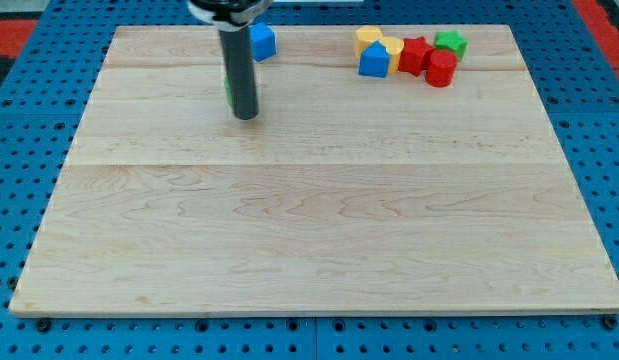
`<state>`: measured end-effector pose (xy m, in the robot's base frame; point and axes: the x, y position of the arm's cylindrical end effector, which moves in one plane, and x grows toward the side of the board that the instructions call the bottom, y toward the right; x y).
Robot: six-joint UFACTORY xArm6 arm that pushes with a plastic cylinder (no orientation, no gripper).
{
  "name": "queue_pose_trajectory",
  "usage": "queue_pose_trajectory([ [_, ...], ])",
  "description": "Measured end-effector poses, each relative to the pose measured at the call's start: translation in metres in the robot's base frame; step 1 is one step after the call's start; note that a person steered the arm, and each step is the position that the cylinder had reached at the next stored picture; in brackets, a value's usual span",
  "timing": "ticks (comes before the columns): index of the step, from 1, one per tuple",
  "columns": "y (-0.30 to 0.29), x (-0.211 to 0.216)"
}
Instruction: Place the blue cube horizontally at the left side of the green circle
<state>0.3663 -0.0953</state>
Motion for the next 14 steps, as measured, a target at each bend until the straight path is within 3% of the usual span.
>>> queue_pose_trajectory([
  [1, -0.018, -0.017],
  [2, 0.015, -0.031],
  [4, 0.025, -0.062],
  [6, 0.031, -0.042],
  [9, 0.031, -0.097],
  [14, 0.036, -0.069],
])
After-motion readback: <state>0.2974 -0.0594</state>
